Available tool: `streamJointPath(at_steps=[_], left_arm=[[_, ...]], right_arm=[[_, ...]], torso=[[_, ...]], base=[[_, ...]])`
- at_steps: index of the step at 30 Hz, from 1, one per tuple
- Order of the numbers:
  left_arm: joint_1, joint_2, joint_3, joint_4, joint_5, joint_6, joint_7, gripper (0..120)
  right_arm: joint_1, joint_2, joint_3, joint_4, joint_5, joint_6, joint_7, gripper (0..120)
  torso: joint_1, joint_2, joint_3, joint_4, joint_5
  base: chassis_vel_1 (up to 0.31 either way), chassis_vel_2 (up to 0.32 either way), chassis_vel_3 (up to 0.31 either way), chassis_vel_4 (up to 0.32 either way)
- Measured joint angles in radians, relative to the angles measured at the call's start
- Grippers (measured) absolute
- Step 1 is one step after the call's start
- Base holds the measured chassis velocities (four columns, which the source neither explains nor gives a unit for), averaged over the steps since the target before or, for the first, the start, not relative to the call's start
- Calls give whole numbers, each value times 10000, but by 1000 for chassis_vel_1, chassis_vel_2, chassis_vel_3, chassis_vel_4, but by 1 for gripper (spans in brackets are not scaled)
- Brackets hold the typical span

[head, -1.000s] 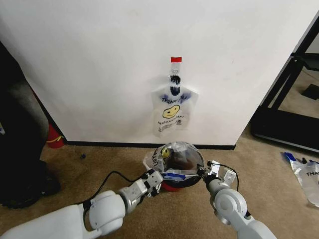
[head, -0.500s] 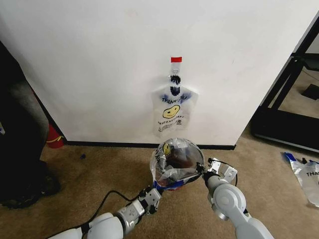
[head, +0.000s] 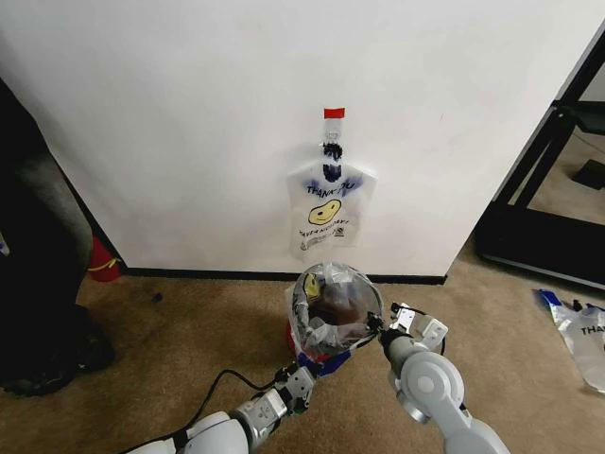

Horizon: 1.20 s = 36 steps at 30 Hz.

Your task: Pick up the garbage bag from the wall and place it over the trash bin.

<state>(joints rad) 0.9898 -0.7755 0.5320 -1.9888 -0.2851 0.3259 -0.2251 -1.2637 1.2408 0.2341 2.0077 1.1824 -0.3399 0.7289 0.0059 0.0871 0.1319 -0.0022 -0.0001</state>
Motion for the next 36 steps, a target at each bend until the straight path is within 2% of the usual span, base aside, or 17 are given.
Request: streamJointPath(at_steps=[15, 21, 24, 31, 35, 36], left_arm=[[-166, -831, 586, 833, 506, -37, -231, 0], [-616, -1439, 885, 1563, 512, -19, -482, 0], [-721, -1516, 923, 1703, 511, -4, -486, 0], [-703, -1174, 922, 1319, 432, 20, -503, 0], [-355, -593, 617, 531, 612, -52, -481, 16], [-355, -593, 617, 531, 612, -52, -481, 16]], right_arm=[[87, 150, -41, 227, 166, 271, 661, 0], [67, 342, -164, 216, 204, 245, 667, 0], [62, 341, -173, 192, 180, 242, 648, 0], [112, 253, -88, -22, 70, 278, 539, 0], [223, 418, 89, -349, -30, 318, 462, 0], [223, 418, 89, -349, -30, 318, 462, 0]], torso=[[1, 0, 0, 0, 1], [1, 0, 0, 0, 1], [1, 0, 0, -1, 1], [1, 0, 0, 0, 1], [1, -1, 1, 0, 0], [1, -1, 1, 0, 0]], base=[[0, 0, 0, 0], [0, 0, 0, 0], [0, 0, 0, 0], [0, 0, 0, 0], [0, 0, 0, 0], [0, 0, 0, 0]])
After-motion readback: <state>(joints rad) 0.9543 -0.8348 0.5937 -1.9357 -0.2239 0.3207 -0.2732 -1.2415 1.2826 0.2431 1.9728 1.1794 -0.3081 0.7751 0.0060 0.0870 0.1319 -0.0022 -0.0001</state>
